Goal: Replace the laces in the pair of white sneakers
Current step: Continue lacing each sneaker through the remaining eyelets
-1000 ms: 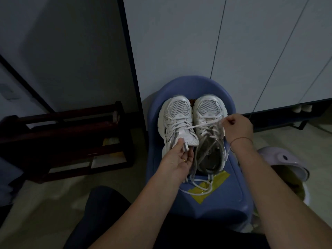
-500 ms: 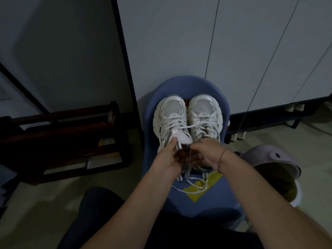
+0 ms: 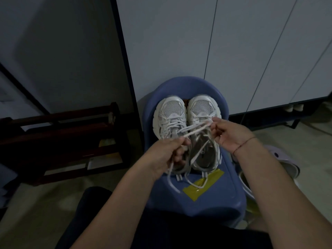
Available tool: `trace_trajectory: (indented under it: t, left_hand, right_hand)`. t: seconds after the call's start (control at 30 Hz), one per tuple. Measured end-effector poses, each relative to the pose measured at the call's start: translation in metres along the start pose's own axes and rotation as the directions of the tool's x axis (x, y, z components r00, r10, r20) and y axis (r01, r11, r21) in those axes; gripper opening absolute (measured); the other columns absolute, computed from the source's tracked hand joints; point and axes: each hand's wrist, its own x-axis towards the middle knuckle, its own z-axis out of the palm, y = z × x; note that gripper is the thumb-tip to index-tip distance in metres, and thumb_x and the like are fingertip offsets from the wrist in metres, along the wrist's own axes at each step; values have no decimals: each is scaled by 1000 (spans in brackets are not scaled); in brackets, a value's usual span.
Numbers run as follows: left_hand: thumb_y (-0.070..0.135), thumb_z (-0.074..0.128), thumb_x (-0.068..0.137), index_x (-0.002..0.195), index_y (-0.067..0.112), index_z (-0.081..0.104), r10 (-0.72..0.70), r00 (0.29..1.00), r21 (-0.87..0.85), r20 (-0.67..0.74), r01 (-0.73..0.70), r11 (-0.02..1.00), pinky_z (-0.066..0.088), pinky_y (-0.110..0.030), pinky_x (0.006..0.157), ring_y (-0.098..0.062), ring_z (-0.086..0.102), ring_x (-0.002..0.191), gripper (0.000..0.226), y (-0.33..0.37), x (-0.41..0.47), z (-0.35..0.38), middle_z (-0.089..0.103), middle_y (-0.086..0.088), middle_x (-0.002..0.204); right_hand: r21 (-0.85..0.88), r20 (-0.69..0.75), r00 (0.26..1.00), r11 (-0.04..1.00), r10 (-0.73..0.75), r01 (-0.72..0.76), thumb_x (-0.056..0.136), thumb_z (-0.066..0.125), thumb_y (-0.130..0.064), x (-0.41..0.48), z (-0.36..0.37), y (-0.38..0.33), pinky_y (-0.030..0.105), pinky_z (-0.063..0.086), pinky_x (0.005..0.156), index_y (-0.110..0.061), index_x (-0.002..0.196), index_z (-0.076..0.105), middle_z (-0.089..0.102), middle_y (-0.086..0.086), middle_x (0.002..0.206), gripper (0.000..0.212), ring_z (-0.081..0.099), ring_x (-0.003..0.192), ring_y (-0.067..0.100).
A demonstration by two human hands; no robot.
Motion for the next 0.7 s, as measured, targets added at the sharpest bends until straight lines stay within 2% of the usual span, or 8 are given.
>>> trace_trajectory:
  t: [0.07, 0.13, 0.23, 0.37, 0.47, 0.53, 0.6, 0.7]
  left_hand:
    - [22, 40, 105, 89, 10, 62, 103, 991, 181, -84, -87, 980, 38, -20, 51, -4, 33, 42, 30, 0, 2, -10, 37, 6, 51]
    - [23, 41, 105, 89, 12, 65, 187, 976, 322, -113, -143, 936, 36, -20, 53, -3, 33, 43, 30, 0, 2, -15, 36, 5, 54]
    - [22, 44, 104, 85, 14, 67, 251, 964, 373, -83, -204, 905, 34, -16, 48, -2, 33, 43, 30, 1, 2, -11, 35, 6, 53]
    - [21, 46, 103, 89, 8, 66, 260, 963, 387, -77, -211, 897, 34, -15, 47, -2, 32, 43, 28, 2, 3, -10, 35, 8, 50]
    - [23, 44, 104, 82, 13, 66, 253, 960, 372, -117, -194, 908, 37, -19, 51, -4, 33, 44, 32, 6, 2, -15, 35, 6, 52]
    - [23, 43, 104, 84, 13, 66, 256, 955, 349, -149, -192, 917, 37, -19, 53, -4, 34, 45, 32, 9, 1, -19, 35, 5, 54]
    - [24, 43, 104, 85, 12, 65, 251, 954, 339, -163, -185, 922, 36, -20, 54, -4, 34, 45, 32, 10, 0, -21, 35, 4, 55]
    - [26, 44, 104, 82, 15, 66, 255, 954, 384, -156, -179, 906, 37, -20, 54, -4, 35, 46, 33, 7, 2, -22, 37, 7, 53]
  right_hand:
    - [-329, -49, 980, 929, -194, 168, 93, 45, 8, 0, 0, 0, 12, 45, 44, -3, 115, 52, 56, 11, 82, 26, 52, 45, 7]
    - [-597, 136, 918, 708, -373, 376, 92, 51, 3, -7, 5, 3, 13, 47, 50, -12, 114, 56, 60, 7, 105, 27, 52, 52, 7]
    - [-673, 539, 820, 486, -194, 557, 94, 53, -9, -25, 18, 14, 19, 53, 66, -18, 117, 58, 64, -2, 113, 25, 59, 61, 4]
    - [-756, 622, 773, 162, -123, 634, 89, 63, -27, -20, 19, 30, 25, 50, 75, -17, 92, 67, 67, -3, 86, 11, 62, 81, 8]
    - [-809, 447, 786, 182, -427, 559, 89, 64, -22, -7, 10, 15, 10, 39, 61, -20, 74, 62, 60, -10, 70, 15, 53, 66, 1]
    - [-836, 201, 764, 300, -613, 460, 89, 63, -21, 3, -2, -1, 14, 40, 60, -13, 75, 64, 58, -3, 66, 16, 51, 62, 8]
    - [-856, 31, 764, 377, -644, 353, 89, 63, -21, 9, -14, -9, 24, 40, 67, -7, 78, 66, 59, 5, 71, 18, 52, 68, 17]
    - [-879, 97, 797, 324, -596, 349, 88, 62, -13, 8, -12, -2, 18, 42, 72, -8, 97, 68, 61, 2, 90, 11, 57, 85, 17]
